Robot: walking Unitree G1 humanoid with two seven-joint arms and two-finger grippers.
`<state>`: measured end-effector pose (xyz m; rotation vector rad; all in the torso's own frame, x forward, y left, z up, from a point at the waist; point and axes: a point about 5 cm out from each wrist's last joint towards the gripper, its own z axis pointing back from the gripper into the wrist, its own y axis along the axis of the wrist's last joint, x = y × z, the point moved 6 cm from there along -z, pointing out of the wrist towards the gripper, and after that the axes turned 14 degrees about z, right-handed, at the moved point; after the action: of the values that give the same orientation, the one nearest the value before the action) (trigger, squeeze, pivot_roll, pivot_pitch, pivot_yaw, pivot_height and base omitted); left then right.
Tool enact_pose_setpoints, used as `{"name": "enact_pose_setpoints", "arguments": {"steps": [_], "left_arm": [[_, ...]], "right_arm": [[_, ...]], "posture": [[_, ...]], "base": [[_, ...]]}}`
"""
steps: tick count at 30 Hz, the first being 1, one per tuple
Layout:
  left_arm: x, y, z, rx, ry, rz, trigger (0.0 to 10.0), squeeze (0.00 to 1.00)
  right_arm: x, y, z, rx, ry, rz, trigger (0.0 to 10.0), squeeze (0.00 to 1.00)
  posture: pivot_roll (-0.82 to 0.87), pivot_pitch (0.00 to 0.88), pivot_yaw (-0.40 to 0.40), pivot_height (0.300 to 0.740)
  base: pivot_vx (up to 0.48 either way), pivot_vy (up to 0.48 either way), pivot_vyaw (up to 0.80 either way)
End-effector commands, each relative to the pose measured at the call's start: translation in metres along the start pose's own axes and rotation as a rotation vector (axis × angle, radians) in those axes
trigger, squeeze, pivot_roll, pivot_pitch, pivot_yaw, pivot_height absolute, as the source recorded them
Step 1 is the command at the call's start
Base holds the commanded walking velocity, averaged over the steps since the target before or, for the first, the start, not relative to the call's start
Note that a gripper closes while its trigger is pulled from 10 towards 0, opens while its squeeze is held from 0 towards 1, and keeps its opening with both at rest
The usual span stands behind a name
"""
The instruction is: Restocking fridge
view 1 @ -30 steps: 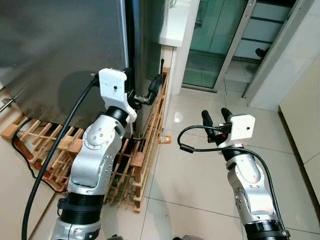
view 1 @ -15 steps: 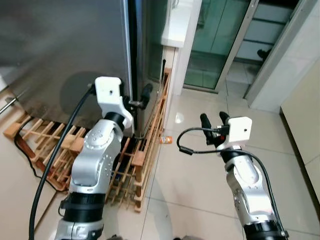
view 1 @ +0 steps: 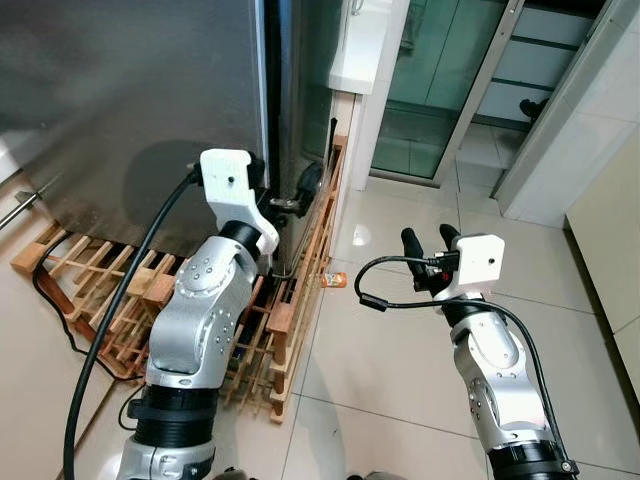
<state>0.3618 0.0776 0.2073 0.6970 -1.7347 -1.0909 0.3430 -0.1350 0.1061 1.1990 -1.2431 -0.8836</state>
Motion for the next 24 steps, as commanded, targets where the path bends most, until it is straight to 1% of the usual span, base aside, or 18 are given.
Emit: {"name": "enact_pose_setpoints", "arguments": {"steps": [1, 3, 6, 8, 10, 13, 15, 17, 18, 20, 21, 24], "left_arm": [[0.013, 0.005, -0.006, 0.006, -0.04, -0.015, 10.0, 0.0], [0.009, 0.003, -0.008, -0.002, -0.021, -0.033, 10.0, 0.0], [-0.009, -0.008, -0.019, -0.042, 0.073, -0.109, 10.0, 0.0], [-0.023, -0.013, -0.03, -0.062, 0.143, -0.164, 10.0, 0.0], [-0.031, -0.016, -0.037, -0.076, 0.181, -0.202, 10.0, 0.0], [-0.033, -0.016, -0.047, -0.07, 0.195, -0.192, 10.0, 0.0], [-0.032, -0.017, -0.053, -0.069, 0.195, -0.188, 10.0, 0.0], [-0.026, -0.02, -0.06, -0.074, 0.182, -0.156, 10.0, 0.0], [-0.026, -0.02, -0.06, -0.074, 0.182, -0.156, 10.0, 0.0], [-0.021, -0.021, -0.065, -0.07, 0.17, -0.148, 10.0, 0.0], [-0.018, -0.021, -0.068, -0.072, 0.166, -0.136, 10.0, 0.0], [-0.019, -0.028, -0.072, -0.097, 0.183, -0.052, 10.0, 0.0]], "right_arm": [[0.003, -0.002, 0.0, -0.009, -0.004, 0.009, 10.0, 0.0], [0.002, -0.001, 0.0, -0.009, -0.003, 0.009, 10.0, 0.0], [0.001, -0.002, -0.003, -0.01, 0.002, 0.007, 10.0, 0.0], [-0.001, -0.002, -0.006, -0.008, 0.011, 0.008, 10.0, 0.0], [-0.003, -0.001, -0.007, -0.005, 0.016, 0.008, 10.0, 0.0], [-0.001, 0.001, -0.009, 0.004, 0.009, 0.012, 10.0, 0.0], [0.0, 0.001, -0.009, 0.003, 0.004, 0.012, 10.0, 0.0], [0.001, 0.0, -0.009, 0.002, 0.001, 0.014, 10.0, 0.0], [0.001, 0.0, -0.009, 0.002, 0.001, 0.014, 10.0, 0.0], [0.001, 0.0, -0.009, 0.002, 0.001, 0.015, 10.0, 0.0], [0.001, 0.0, -0.009, 0.002, 0.001, 0.016, 10.0, 0.0], [0.002, 0.0, -0.009, 0.0, -0.001, 0.019, 10.0, 0.0]], "posture": [[-0.01, 0.0, -0.059, 0.74], [0.0, 0.0, -0.062, 0.74], [0.01, 0.0, -0.067, 0.74], [0.01, 0.0, -0.066, 0.74], [0.0, 0.0, -0.064, 0.74], [-0.01, 0.0, -0.056, 0.74], [-0.01, 0.0, -0.055, 0.74], [-0.02, 0.0, -0.052, 0.74], [-0.02, 0.0, -0.052, 0.74], [-0.03, 0.0, -0.051, 0.74], [-0.03, 0.0, -0.049, 0.74], [-0.03, 0.0, -0.047, 0.74]], "base": [[0.0, 0.0, 0.0], [0.0, 0.0, 0.0], [0.0, 0.0, 0.0], [0.0, 0.0, 0.0], [0.0, 0.0, 0.0], [0.0, 0.0, 0.0], [0.0, 0.0, 0.0], [0.0, 0.0, 0.0], [0.0, 0.0, 0.0], [0.0, 0.0, 0.0], [0.0, 0.0, 0.0], [0.0, 0.0, 0.0]]}}
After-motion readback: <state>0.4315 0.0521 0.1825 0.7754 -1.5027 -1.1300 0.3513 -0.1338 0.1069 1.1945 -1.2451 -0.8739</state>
